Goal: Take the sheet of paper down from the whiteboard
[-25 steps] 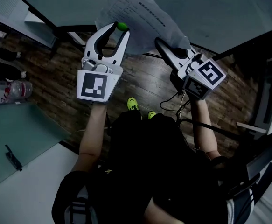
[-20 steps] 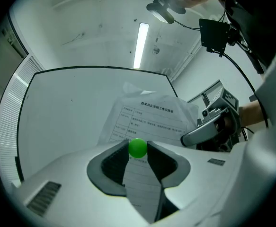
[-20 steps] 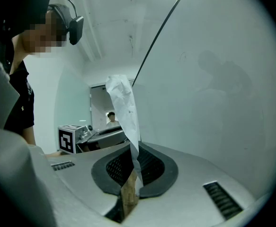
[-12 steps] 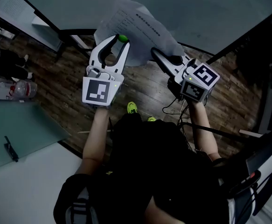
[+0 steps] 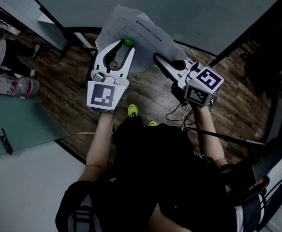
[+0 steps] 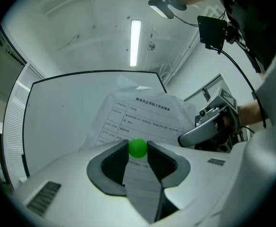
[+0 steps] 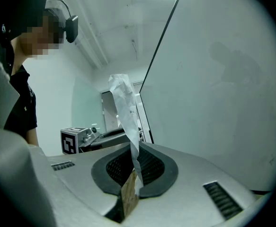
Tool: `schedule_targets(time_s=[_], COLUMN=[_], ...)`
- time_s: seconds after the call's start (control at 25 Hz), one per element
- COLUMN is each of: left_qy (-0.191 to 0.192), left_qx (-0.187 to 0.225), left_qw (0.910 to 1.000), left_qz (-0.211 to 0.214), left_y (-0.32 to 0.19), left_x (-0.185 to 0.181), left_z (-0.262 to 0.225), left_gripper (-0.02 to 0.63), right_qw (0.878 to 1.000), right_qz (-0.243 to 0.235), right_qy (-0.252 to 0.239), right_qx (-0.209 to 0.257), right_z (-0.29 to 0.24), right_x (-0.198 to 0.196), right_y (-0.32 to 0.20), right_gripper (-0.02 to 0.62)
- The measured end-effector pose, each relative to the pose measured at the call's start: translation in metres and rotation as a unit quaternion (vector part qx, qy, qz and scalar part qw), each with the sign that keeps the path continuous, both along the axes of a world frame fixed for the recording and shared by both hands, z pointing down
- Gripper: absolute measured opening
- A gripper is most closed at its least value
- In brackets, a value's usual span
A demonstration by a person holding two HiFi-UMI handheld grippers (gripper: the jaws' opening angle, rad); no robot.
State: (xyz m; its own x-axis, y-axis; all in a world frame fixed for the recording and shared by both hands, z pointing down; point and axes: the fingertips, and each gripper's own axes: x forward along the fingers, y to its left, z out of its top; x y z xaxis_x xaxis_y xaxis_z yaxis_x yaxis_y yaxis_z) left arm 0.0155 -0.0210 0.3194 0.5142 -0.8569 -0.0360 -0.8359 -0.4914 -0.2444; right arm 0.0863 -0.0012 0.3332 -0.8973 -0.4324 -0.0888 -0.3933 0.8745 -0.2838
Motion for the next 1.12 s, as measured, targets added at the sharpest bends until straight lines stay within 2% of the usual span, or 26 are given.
schedule_targets(time_s=[0.16,0.48,0.84,1.12], left_qy=[-0.002,0.0,-0.003,-0.001], left_qx=[0.001,-0.015,-0.033,-0.04], left_qw=[0.9999,0.9993,0.9991,0.9989], left_qz=[-0.011,-0.036,-0.028,-0.023], left_y=[0.032,0.041,0.048,0.045], left_x=[0.027,0.024,0.029,0.028], left_z=[0.014,0.015,0.025,0.028], left_gripper=[0.141,0.141,0.141,0.141], right_qw=[1.0,0.999,0.999,0.999], right_qz=[-0.011,-0.036,-0.032,-0.03], right_qy=[-0.001,0.008,-0.003,0.008], right_qx=[0.006,-0.005,-0.009,-0.01], right_z=[0.012,0.014,0.012,0.016], right_x=[0.026,0.026,0.024,0.023], right_y=[0.028,0.026,0.026,0.027], right_gripper=[0.028,0.029,0.028,0.028])
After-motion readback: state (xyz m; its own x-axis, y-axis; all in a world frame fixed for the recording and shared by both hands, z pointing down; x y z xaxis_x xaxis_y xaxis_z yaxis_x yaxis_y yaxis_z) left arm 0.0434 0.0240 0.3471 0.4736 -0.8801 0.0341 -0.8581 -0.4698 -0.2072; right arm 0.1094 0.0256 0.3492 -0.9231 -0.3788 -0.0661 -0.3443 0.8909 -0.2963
